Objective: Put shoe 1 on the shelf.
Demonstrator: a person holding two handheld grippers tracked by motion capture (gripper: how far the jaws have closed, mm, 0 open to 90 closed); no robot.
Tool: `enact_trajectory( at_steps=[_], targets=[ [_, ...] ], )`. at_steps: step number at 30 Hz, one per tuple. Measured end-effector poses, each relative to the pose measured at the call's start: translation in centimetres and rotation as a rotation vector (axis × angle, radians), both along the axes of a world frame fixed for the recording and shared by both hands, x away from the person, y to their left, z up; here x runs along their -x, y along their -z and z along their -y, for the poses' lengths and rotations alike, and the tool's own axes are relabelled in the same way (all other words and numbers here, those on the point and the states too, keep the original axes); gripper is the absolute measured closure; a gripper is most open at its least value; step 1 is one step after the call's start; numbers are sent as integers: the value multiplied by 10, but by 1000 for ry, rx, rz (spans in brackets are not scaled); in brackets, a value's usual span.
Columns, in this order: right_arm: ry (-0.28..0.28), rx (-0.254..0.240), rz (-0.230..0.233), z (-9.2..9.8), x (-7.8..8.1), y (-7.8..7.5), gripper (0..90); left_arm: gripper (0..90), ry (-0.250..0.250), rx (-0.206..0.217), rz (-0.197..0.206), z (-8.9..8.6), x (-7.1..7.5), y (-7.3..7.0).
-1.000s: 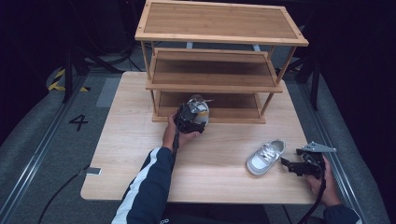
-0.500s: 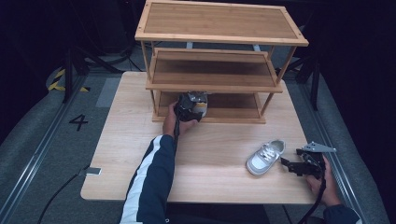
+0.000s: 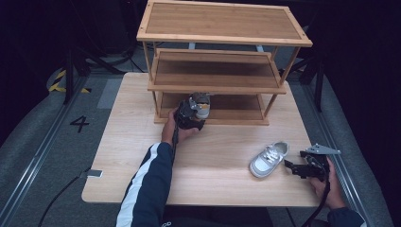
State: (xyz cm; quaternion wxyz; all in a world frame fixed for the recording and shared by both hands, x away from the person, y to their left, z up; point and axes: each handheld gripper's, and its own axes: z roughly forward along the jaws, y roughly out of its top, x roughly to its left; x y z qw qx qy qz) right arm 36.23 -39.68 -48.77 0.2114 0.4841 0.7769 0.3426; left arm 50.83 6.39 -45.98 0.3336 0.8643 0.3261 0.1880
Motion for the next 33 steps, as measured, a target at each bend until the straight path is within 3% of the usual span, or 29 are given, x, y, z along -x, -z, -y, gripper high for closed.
enact_trajectory(
  at_steps=[3,6,9,18,21,24,26,30,32,33],
  targets=[
    [-1,-2,-2,0,0,0,149,278,37,-46,-14,-4,15,1],
    [-2,-2,-4,0,0,0,149,275,65,-44,-9,-11,30,0],
    [-2,-2,-4,0,0,0,148,267,87,-71,3,-20,45,-2],
    [-8,-2,-4,0,-1,0,145,258,139,-127,-5,-57,93,0],
    [-26,-5,-5,2,-1,0,145,258,148,-149,10,-72,113,2],
    [-58,-3,-3,5,0,0,146,250,145,-139,7,-85,127,3],
    [-81,0,-2,7,1,0,149,251,144,-134,-25,-98,139,6],
    [-114,28,-20,6,1,-3,155,239,134,-101,-50,-116,155,10],
    [-126,33,-46,8,0,-6,186,235,133,-85,-65,-127,163,10],
    [-118,42,-27,9,1,-10,222,235,135,-71,-78,-132,166,11]
  ],
)
